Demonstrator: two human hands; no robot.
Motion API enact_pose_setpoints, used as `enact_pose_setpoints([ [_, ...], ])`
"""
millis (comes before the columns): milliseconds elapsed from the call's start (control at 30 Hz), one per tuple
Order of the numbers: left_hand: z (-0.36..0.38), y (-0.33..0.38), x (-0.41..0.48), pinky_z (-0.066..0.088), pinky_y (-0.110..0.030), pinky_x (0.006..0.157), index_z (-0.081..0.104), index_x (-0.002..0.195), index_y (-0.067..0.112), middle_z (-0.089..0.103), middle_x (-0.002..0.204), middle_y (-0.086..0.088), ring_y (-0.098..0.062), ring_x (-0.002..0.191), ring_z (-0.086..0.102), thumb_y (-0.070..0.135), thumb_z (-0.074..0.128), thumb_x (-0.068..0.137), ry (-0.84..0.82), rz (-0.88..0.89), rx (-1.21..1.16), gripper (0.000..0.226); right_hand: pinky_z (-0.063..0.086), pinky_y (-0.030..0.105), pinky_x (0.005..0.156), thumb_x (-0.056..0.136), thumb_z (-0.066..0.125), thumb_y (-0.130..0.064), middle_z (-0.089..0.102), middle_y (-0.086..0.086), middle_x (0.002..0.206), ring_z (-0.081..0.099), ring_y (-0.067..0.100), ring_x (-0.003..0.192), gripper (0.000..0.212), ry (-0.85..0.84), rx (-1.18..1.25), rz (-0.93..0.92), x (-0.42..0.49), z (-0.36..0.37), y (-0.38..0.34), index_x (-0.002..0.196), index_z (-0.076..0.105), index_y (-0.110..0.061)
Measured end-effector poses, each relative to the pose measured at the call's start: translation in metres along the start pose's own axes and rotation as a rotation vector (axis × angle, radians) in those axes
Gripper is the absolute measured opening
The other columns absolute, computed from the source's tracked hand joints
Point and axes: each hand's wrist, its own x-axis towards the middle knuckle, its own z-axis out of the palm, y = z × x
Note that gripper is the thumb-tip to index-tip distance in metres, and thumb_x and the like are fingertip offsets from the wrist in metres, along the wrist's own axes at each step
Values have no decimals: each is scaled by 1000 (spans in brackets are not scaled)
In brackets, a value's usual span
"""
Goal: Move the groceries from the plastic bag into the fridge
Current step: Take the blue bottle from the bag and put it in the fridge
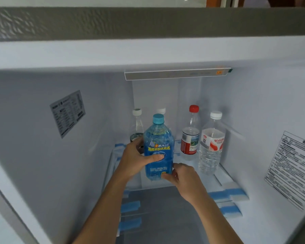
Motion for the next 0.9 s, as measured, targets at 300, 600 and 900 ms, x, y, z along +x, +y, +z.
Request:
enact_pose_setpoints([
  [300, 6, -17, 1, 57, -22, 76, 67, 104, 28, 76, 98, 13, -8, 95, 71, 14, 89, 67, -5, -24, -22, 45, 33, 7, 60, 94, 60, -49, 52, -7, 93, 51, 4, 81, 47, -23, 2, 18, 4, 11, 6, 125, 62, -14],
  [600, 9, -25, 3, 55, -15, 80, 63, 114, 27, 72, 108, 12, -4, 101, 67, 29, 88, 71, 8, 8, 160, 50, 32, 11, 57, 96, 59, -48, 53, -3, 91, 50, 5, 75, 44, -31, 2, 61, 3, 11, 5, 121, 63, -12],
  [900, 10, -22, -38, 50, -30, 61, 55, 132, 12, 71, 103, -6, -23, 88, 67, 50, 75, 79, 187, 314, 1049, 69, 51, 31, 87, 98, 50, -56, 65, 6, 115, 59, 19, 107, 54, 8, -348, -22, -7, -1, 1, 132, 59, -16],
])
